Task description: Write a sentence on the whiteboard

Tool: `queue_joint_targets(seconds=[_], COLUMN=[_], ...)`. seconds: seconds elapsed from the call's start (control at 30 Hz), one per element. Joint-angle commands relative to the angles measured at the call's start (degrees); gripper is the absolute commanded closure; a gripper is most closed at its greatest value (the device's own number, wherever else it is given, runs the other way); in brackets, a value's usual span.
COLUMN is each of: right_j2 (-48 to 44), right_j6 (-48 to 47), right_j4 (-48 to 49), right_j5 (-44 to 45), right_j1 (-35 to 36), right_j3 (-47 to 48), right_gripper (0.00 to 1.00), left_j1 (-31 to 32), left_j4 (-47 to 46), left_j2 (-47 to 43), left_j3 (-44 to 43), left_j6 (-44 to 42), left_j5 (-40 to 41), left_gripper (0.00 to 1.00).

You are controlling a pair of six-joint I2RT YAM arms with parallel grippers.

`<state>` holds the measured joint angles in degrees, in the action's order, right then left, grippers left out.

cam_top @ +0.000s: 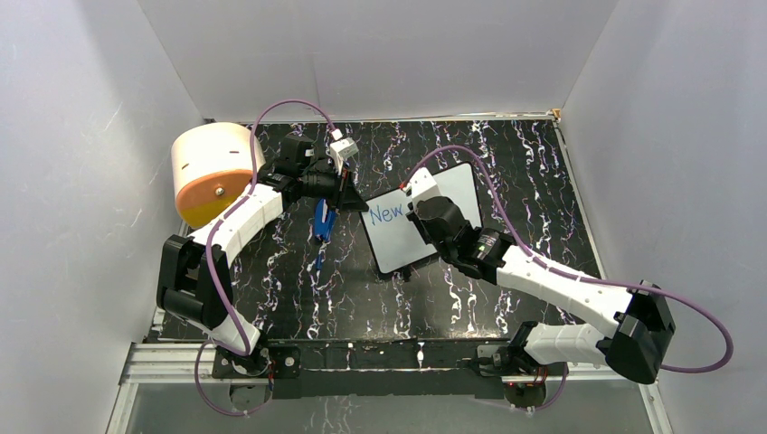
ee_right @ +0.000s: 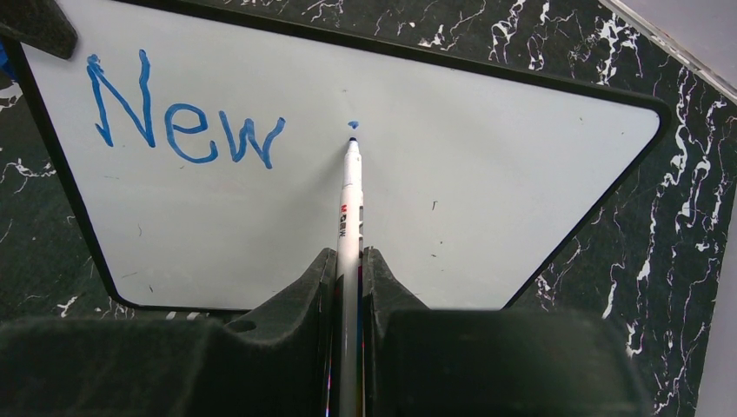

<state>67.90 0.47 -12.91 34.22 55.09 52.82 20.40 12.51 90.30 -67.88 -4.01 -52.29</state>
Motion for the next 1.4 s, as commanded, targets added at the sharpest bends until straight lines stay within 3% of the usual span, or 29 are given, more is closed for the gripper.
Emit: queue_joint_targets(seconds=[0.0, 0.9, 1.37], right_j2=[0.31, 1.43, 2.04], right_j6=[0.34, 5.05, 4.68], right_j4=[3.69, -7.76, -2.83], right_j5=[0.06, -4.03, -6.51], right_j1=[-0.29, -0.4, -0.34], right_j3=[0.88, 2.19, 2.34], right_gripper=[1.0, 1.0, 1.0], left_j1=[0.44, 0.47, 0.43], left_j4=[2.48, 2.55, 2.61], left_j2=[0.39, 0.23, 0.43], left_j3=[-0.27, -0.41, -0.37], left_j6=[-2.14, -2.14, -2.15], left_j5=[0.34, 0.35, 0.1], left_gripper=[1.0, 1.0, 1.0])
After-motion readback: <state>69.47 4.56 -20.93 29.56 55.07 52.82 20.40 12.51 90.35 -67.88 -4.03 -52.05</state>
